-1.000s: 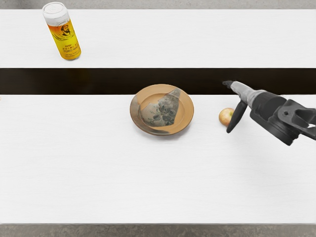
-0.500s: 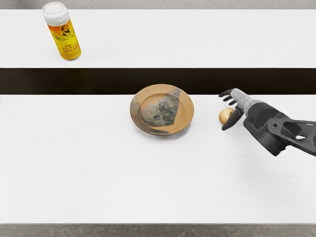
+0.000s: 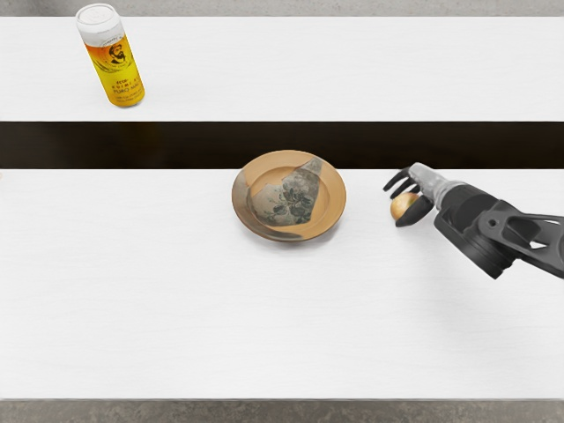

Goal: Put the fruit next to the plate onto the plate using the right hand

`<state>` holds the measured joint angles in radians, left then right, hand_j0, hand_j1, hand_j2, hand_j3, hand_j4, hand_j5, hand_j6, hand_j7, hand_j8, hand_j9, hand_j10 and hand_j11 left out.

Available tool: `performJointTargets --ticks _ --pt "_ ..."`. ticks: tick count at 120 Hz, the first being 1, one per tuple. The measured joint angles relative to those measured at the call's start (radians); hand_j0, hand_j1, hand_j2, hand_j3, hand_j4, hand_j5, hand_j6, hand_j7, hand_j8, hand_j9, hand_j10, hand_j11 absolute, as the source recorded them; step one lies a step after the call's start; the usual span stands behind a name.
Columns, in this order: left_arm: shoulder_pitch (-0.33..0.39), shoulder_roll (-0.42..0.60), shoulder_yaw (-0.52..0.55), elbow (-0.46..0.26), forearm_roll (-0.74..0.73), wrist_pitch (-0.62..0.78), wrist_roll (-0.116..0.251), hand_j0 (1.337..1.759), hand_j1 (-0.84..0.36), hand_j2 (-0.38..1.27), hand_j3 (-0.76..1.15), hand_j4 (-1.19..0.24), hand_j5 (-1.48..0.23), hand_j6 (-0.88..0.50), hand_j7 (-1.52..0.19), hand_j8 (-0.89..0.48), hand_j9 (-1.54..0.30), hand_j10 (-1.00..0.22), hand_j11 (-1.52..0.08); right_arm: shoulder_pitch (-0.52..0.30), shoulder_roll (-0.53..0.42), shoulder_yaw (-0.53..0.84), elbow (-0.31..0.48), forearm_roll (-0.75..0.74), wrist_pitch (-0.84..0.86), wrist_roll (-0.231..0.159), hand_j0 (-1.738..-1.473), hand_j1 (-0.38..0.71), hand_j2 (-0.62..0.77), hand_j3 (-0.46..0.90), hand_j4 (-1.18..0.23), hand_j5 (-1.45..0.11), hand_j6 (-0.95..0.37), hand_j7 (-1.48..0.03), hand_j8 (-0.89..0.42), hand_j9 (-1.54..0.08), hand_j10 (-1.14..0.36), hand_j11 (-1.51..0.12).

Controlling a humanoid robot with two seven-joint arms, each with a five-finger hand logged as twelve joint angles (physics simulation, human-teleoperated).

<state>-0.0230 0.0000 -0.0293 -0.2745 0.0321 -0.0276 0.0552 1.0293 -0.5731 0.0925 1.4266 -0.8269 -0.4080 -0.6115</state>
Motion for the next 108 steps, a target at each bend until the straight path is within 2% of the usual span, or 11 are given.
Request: performJointTargets --ticks 9,50,87,108 --pt "0.000 0.000 0.000 0.000 0.000 0.000 0.000 1.658 0.35 0.00 0.00 0.00 0.00 0.00 0.00 0.00 0.00 0.00 0.00 0.000 -0.001 0.002 0.001 0.000 0.010 -0.001 -1.655 0.24 -0.02 0.00 -0.54 -0.70 -0.54 -0.70 -0.37 -0.71 -0.41 -0.71" --pt "0.000 0.000 0.000 0.000 0.000 0.000 0.000 1.658 0.35 0.00 0.00 0.00 0.00 0.00 0.00 0.00 0.00 0.00 0.00 0.001 -0.003 0.011 0.007 0.003 0.036 -0.001 -1.653 0.29 0.20 0.00 -0.70 -0.90 -0.50 -0.90 -0.34 -0.91 -0.37 -0.93" --pt "0.000 0.000 0.000 0.000 0.000 0.000 0.000 1.658 0.35 0.00 0.00 0.00 0.00 0.00 0.00 0.00 0.00 0.00 0.00 0.013 -0.001 0.162 0.049 0.008 0.114 -0.001 -1.653 0.25 0.13 0.00 -0.71 -0.98 -0.50 -0.95 -0.32 -0.97 -0.36 -0.98" --pt "0.000 0.000 0.000 0.000 0.000 0.000 0.000 1.658 0.35 0.00 0.00 0.00 0.00 0.00 0.00 0.00 0.00 0.00 0.00 0.049 0.029 0.195 0.051 0.009 0.153 -0.001 -1.653 0.23 0.11 0.00 -0.71 -1.00 -0.50 -0.96 -0.32 -0.99 -0.37 -0.99"
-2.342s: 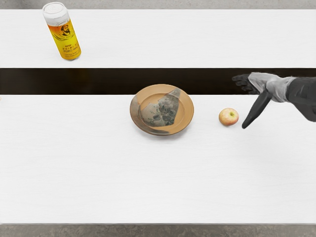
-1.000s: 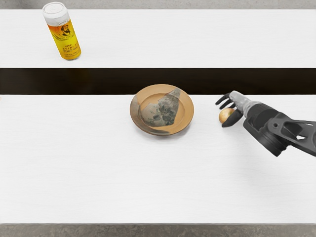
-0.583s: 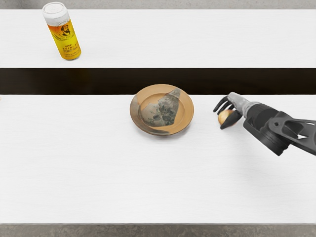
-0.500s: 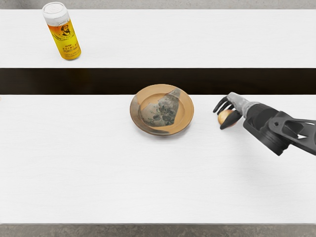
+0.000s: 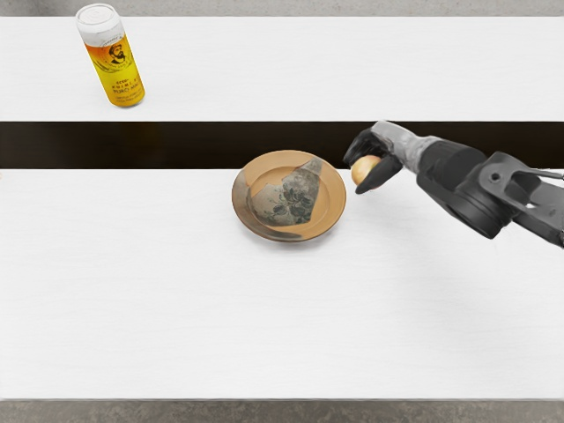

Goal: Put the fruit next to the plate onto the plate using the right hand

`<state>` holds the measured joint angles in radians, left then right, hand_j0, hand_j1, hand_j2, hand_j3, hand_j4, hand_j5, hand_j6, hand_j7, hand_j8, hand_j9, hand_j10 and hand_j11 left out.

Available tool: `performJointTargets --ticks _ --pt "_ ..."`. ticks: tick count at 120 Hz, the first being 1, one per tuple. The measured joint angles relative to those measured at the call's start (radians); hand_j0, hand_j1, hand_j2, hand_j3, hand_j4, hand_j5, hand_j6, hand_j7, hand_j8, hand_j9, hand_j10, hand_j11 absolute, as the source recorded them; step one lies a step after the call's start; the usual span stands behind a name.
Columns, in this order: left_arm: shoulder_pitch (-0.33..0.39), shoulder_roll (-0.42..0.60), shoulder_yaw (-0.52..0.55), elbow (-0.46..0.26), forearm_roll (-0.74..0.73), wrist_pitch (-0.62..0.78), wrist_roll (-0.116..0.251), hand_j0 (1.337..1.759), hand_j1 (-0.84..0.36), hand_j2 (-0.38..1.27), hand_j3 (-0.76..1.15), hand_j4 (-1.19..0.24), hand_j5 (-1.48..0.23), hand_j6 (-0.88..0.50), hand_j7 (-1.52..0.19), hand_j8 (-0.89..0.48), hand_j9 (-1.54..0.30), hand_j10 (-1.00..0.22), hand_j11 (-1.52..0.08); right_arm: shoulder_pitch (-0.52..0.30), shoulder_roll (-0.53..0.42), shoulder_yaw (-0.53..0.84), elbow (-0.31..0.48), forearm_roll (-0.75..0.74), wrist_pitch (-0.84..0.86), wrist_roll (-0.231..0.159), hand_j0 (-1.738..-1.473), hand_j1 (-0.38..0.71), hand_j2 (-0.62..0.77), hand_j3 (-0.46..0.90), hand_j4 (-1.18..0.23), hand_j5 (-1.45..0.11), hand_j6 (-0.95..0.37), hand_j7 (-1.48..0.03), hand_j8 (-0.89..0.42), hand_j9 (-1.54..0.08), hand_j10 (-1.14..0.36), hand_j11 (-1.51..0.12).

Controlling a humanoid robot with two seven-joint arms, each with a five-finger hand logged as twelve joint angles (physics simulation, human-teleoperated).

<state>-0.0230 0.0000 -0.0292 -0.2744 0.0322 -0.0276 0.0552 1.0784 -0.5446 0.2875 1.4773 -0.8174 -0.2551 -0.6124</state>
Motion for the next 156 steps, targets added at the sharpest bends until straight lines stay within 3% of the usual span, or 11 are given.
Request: performJointTargets --ticks 23,58,73,81,88,100,115,138,156 --pt "0.000 0.000 0.000 0.000 0.000 0.000 0.000 1.658 0.35 0.00 0.00 0.00 0.00 0.00 0.00 0.00 0.00 0.00 0.00 0.021 0.088 0.002 -0.020 0.001 0.016 0.000 -1.653 0.23 0.12 0.00 -0.72 -1.01 -0.53 -0.96 -0.32 -0.99 -0.37 -0.99" --pt "0.000 0.000 0.000 0.000 0.000 0.000 0.000 1.658 0.35 0.00 0.00 0.00 0.00 0.00 0.00 0.00 0.00 0.00 0.00 0.015 0.215 -0.008 -0.108 0.002 0.039 0.001 -1.655 0.29 0.29 0.00 -0.71 -1.02 -0.54 -0.96 -0.30 -0.99 -0.34 -0.97" --pt "0.000 0.000 0.000 0.000 0.000 0.000 0.000 1.658 0.35 0.00 0.00 0.00 0.00 0.00 0.00 0.00 0.00 0.00 0.00 0.015 0.230 0.004 -0.117 -0.004 0.036 0.001 -1.657 0.03 0.15 0.00 -0.42 -0.59 -0.32 -0.56 -0.20 -0.57 -0.21 -0.57" --pt "0.000 0.000 0.000 0.000 0.000 0.000 0.000 1.658 0.35 0.00 0.00 0.00 0.00 0.00 0.00 0.00 0.00 0.00 0.00 0.016 0.208 0.030 -0.096 -0.005 0.059 0.001 -1.657 -0.06 0.11 0.00 -0.31 -0.44 -0.24 -0.42 -0.15 -0.42 -0.16 -0.42" --pt "0.000 0.000 0.000 0.000 0.000 0.000 0.000 1.658 0.35 0.00 0.00 0.00 0.00 0.00 0.00 0.00 0.00 0.00 0.00 0.007 0.173 0.107 -0.072 -0.004 0.183 0.002 -1.657 -0.13 0.08 0.00 -0.24 -0.34 -0.19 -0.32 -0.12 -0.33 -0.13 -0.32" --pt "0.000 0.000 0.000 0.000 0.000 0.000 0.000 1.658 0.35 0.00 0.00 0.00 0.00 0.00 0.00 0.00 0.00 0.00 0.00 -0.084 0.140 0.334 -0.039 0.038 0.464 0.002 -1.658 -0.20 0.05 0.00 -0.16 -0.22 -0.13 -0.21 -0.09 -0.22 -0.09 -0.21" --pt "0.000 0.000 0.000 0.000 0.000 0.000 0.000 1.658 0.35 0.00 0.00 0.00 0.00 0.00 0.00 0.00 0.00 0.00 0.00 -0.236 0.115 0.592 -0.022 0.198 0.739 0.002 -1.658 -0.25 0.02 0.00 -0.10 -0.14 -0.08 -0.13 -0.06 -0.13 -0.06 -0.13" --pt "0.000 0.000 0.000 0.000 0.000 0.000 0.000 1.658 0.35 0.00 0.00 0.00 0.00 0.00 0.00 0.00 0.00 0.00 0.00 -0.439 -0.025 0.731 -0.027 0.528 0.846 0.002 -1.658 -0.29 0.01 0.00 -0.05 -0.07 -0.05 -0.07 -0.04 -0.07 -0.04 -0.07" --pt "0.000 0.000 0.000 0.000 -0.001 0.000 0.000 1.658 0.35 0.00 0.00 0.00 0.00 0.00 0.00 0.00 0.00 0.00 0.00 -0.599 -0.097 0.897 -0.040 0.649 0.861 0.002 -1.658 -0.31 0.00 0.00 -0.04 -0.05 -0.03 -0.05 -0.03 -0.05 -0.03 -0.05"
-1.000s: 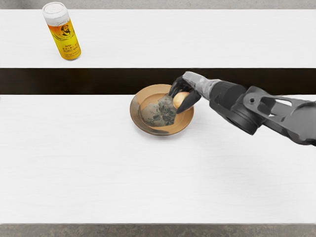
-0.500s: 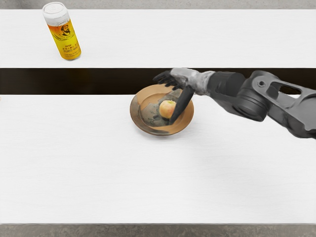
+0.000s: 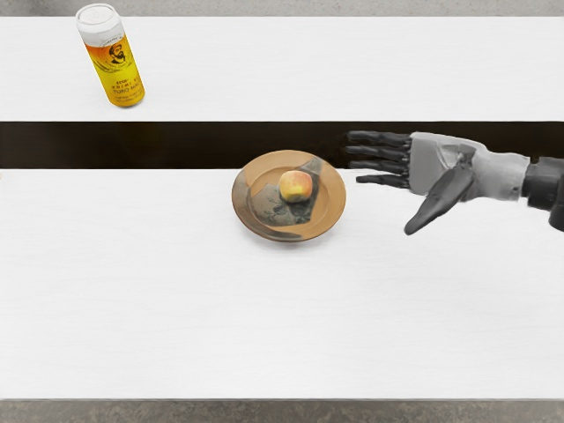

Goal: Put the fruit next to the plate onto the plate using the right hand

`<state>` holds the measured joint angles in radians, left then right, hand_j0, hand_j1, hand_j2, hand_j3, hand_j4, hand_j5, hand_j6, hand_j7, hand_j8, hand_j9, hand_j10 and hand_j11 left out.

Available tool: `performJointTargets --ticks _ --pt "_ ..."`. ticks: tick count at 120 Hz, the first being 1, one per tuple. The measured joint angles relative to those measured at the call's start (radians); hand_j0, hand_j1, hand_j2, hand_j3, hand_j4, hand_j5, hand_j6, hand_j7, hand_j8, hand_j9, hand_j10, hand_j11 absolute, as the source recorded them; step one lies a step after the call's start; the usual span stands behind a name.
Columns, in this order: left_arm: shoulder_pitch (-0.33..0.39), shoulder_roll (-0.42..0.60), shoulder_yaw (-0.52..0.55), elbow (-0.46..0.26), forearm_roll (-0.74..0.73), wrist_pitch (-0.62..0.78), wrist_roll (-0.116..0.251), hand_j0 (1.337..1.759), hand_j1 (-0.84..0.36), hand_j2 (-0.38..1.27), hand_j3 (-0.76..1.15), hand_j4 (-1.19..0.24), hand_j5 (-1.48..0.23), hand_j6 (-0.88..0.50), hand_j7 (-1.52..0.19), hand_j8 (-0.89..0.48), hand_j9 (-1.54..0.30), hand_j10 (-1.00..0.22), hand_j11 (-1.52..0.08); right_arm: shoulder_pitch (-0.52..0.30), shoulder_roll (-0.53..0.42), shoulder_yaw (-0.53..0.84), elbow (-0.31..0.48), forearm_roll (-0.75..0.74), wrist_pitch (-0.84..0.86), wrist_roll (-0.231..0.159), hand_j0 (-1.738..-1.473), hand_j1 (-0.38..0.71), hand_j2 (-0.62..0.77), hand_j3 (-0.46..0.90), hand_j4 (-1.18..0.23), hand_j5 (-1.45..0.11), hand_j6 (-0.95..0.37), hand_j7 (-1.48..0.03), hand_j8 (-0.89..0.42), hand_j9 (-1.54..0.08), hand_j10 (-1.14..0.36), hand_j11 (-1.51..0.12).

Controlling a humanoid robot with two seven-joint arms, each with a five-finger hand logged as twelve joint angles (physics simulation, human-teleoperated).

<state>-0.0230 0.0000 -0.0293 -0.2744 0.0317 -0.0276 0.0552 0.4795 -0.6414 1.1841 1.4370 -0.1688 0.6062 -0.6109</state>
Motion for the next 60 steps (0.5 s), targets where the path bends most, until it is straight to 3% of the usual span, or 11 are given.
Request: performJointTargets --ticks 43,60 --pt "0.009 0.000 0.000 0.000 -0.001 0.000 0.000 1.658 0.35 0.00 0.00 0.00 0.00 0.00 0.00 0.00 0.00 0.00 0.00 -0.176 -0.095 0.166 -0.061 0.126 0.005 0.000 -1.658 -0.32 0.00 0.00 -0.03 -0.03 -0.02 -0.03 -0.02 -0.03 -0.02 -0.03" --pt "0.008 0.000 0.000 0.000 -0.001 0.000 0.000 1.658 0.35 0.00 0.00 0.00 0.00 0.00 0.00 0.00 0.00 0.00 0.00 -0.207 -0.102 0.200 -0.071 0.137 0.005 0.000 -1.658 -0.32 0.00 0.00 -0.02 -0.03 -0.02 -0.03 -0.02 -0.03 -0.02 -0.03"
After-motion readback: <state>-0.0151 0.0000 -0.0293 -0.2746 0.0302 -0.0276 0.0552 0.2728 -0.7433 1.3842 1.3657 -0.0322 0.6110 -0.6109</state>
